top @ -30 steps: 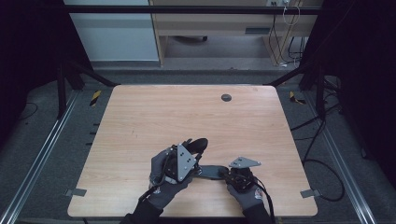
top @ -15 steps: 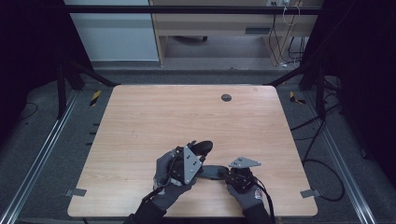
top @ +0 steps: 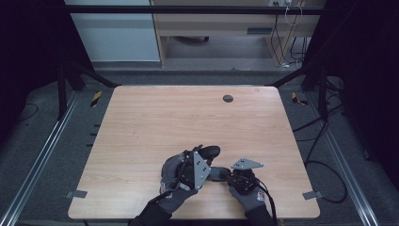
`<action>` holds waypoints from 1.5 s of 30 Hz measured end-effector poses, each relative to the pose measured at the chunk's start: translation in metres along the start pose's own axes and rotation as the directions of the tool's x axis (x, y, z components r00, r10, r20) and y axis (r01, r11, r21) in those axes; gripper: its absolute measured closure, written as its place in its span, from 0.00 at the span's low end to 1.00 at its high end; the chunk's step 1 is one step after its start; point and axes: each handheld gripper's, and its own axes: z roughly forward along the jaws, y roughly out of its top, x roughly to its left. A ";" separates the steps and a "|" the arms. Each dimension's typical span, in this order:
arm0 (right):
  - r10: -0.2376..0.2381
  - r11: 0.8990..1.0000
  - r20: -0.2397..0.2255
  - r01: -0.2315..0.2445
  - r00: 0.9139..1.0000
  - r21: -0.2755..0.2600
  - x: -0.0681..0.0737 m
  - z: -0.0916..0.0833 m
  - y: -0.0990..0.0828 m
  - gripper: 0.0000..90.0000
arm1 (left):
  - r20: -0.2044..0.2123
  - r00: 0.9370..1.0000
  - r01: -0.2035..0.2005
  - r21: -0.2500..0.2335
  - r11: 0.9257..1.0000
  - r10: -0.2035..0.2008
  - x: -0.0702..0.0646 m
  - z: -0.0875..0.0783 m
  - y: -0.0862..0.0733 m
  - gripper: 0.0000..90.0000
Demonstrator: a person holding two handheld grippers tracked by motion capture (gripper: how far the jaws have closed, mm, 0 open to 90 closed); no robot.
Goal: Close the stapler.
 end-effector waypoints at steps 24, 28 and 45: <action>0.003 1.000 0.005 -0.003 1.000 0.002 -0.001 -0.002 -0.001 1.00 | 0.007 0.996 -0.089 0.016 0.996 0.088 -0.022 0.013 -0.007 0.50; 0.003 1.000 0.008 -0.003 1.000 0.002 -0.002 -0.002 -0.001 1.00 | 0.010 0.995 -0.099 0.022 0.995 0.099 -0.025 0.016 -0.008 0.49; 0.002 1.000 0.031 -0.001 1.000 -0.013 -0.010 -0.011 -0.004 1.00 | 0.025 0.988 -0.155 0.054 0.986 0.154 -0.038 0.025 -0.012 0.47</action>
